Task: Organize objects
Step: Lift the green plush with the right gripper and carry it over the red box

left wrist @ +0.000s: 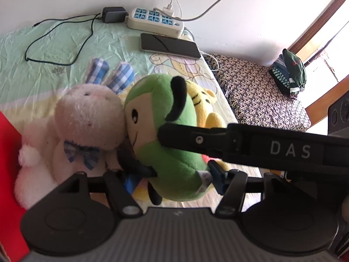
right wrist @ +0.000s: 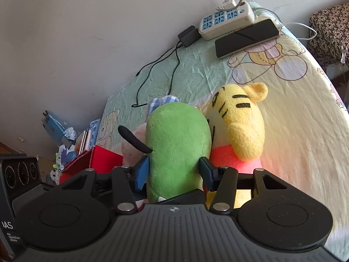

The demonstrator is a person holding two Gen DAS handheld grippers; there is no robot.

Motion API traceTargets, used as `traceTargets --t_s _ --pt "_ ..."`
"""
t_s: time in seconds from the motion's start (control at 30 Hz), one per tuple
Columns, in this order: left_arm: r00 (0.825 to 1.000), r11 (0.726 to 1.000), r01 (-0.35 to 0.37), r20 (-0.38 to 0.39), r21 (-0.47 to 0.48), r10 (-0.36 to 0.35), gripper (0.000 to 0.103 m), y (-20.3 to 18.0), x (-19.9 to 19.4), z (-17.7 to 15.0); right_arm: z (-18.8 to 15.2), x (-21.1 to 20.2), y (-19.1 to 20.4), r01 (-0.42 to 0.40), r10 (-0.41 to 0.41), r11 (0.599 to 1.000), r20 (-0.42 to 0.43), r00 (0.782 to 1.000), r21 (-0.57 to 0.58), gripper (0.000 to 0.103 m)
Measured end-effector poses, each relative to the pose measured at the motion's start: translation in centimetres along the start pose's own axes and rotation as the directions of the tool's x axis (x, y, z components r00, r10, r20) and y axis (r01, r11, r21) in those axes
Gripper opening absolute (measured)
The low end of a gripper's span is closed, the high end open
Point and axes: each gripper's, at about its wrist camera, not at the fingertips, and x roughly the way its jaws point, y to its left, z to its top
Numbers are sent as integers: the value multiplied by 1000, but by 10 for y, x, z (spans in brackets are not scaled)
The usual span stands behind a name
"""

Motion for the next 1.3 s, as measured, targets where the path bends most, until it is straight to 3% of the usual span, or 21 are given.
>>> traceTargets --t_s 0.4,0.67,0.93,1.3 --pt "995 996 -51 90 70 45 62 -19 -56 -36 -33 -30 38 -58 65 992 59 996 -111 53" --pt "964 983 -179 206 45 166 62 -2 -107 -63 -48 -12 84 -165 174 970 33 984 -181 53" --pt "929 964 -263 258 -48 266 62 64 -162 -85 -74 44 158 -250 249 938 -36 968 -239 54" --pt "891 915 -381 212 -136 402 62 184 -209 -109 -118 135 242 -330 308 917 -130 943 -222 54"
